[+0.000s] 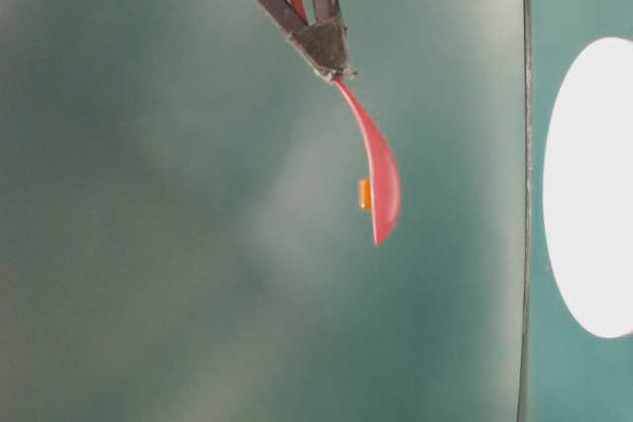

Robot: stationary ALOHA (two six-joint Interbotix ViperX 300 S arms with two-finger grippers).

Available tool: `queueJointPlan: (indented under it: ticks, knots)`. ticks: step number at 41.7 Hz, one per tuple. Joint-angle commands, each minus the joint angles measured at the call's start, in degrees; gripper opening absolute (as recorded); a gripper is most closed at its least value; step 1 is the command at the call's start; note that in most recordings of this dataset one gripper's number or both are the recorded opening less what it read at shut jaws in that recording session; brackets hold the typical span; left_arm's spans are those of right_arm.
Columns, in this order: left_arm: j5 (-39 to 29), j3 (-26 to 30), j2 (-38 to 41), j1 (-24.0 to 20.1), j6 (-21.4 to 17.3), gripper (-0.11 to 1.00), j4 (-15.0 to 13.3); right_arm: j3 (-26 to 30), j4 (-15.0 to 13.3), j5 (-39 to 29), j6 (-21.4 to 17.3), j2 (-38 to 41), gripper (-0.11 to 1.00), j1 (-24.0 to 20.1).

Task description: Grip the spoon and scoop the red block from the bowl with right arm.

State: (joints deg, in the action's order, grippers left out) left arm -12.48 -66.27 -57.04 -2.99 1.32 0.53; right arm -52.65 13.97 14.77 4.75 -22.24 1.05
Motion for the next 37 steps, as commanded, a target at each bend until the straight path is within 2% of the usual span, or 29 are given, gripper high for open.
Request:
queueJointPlan:
  ticks: [1,37]
  knots:
    - [0.18,0.88,0.26,-0.09,0.09,0.00,0.18,1.32,-0.09,0.62,0.09,-0.44,0.25,0.09]
    - [0.18,0.70,0.62,-0.09,0.09,0.00,0.18,1.49,-0.09,1.05,0.09,0.26,0.25,0.09]
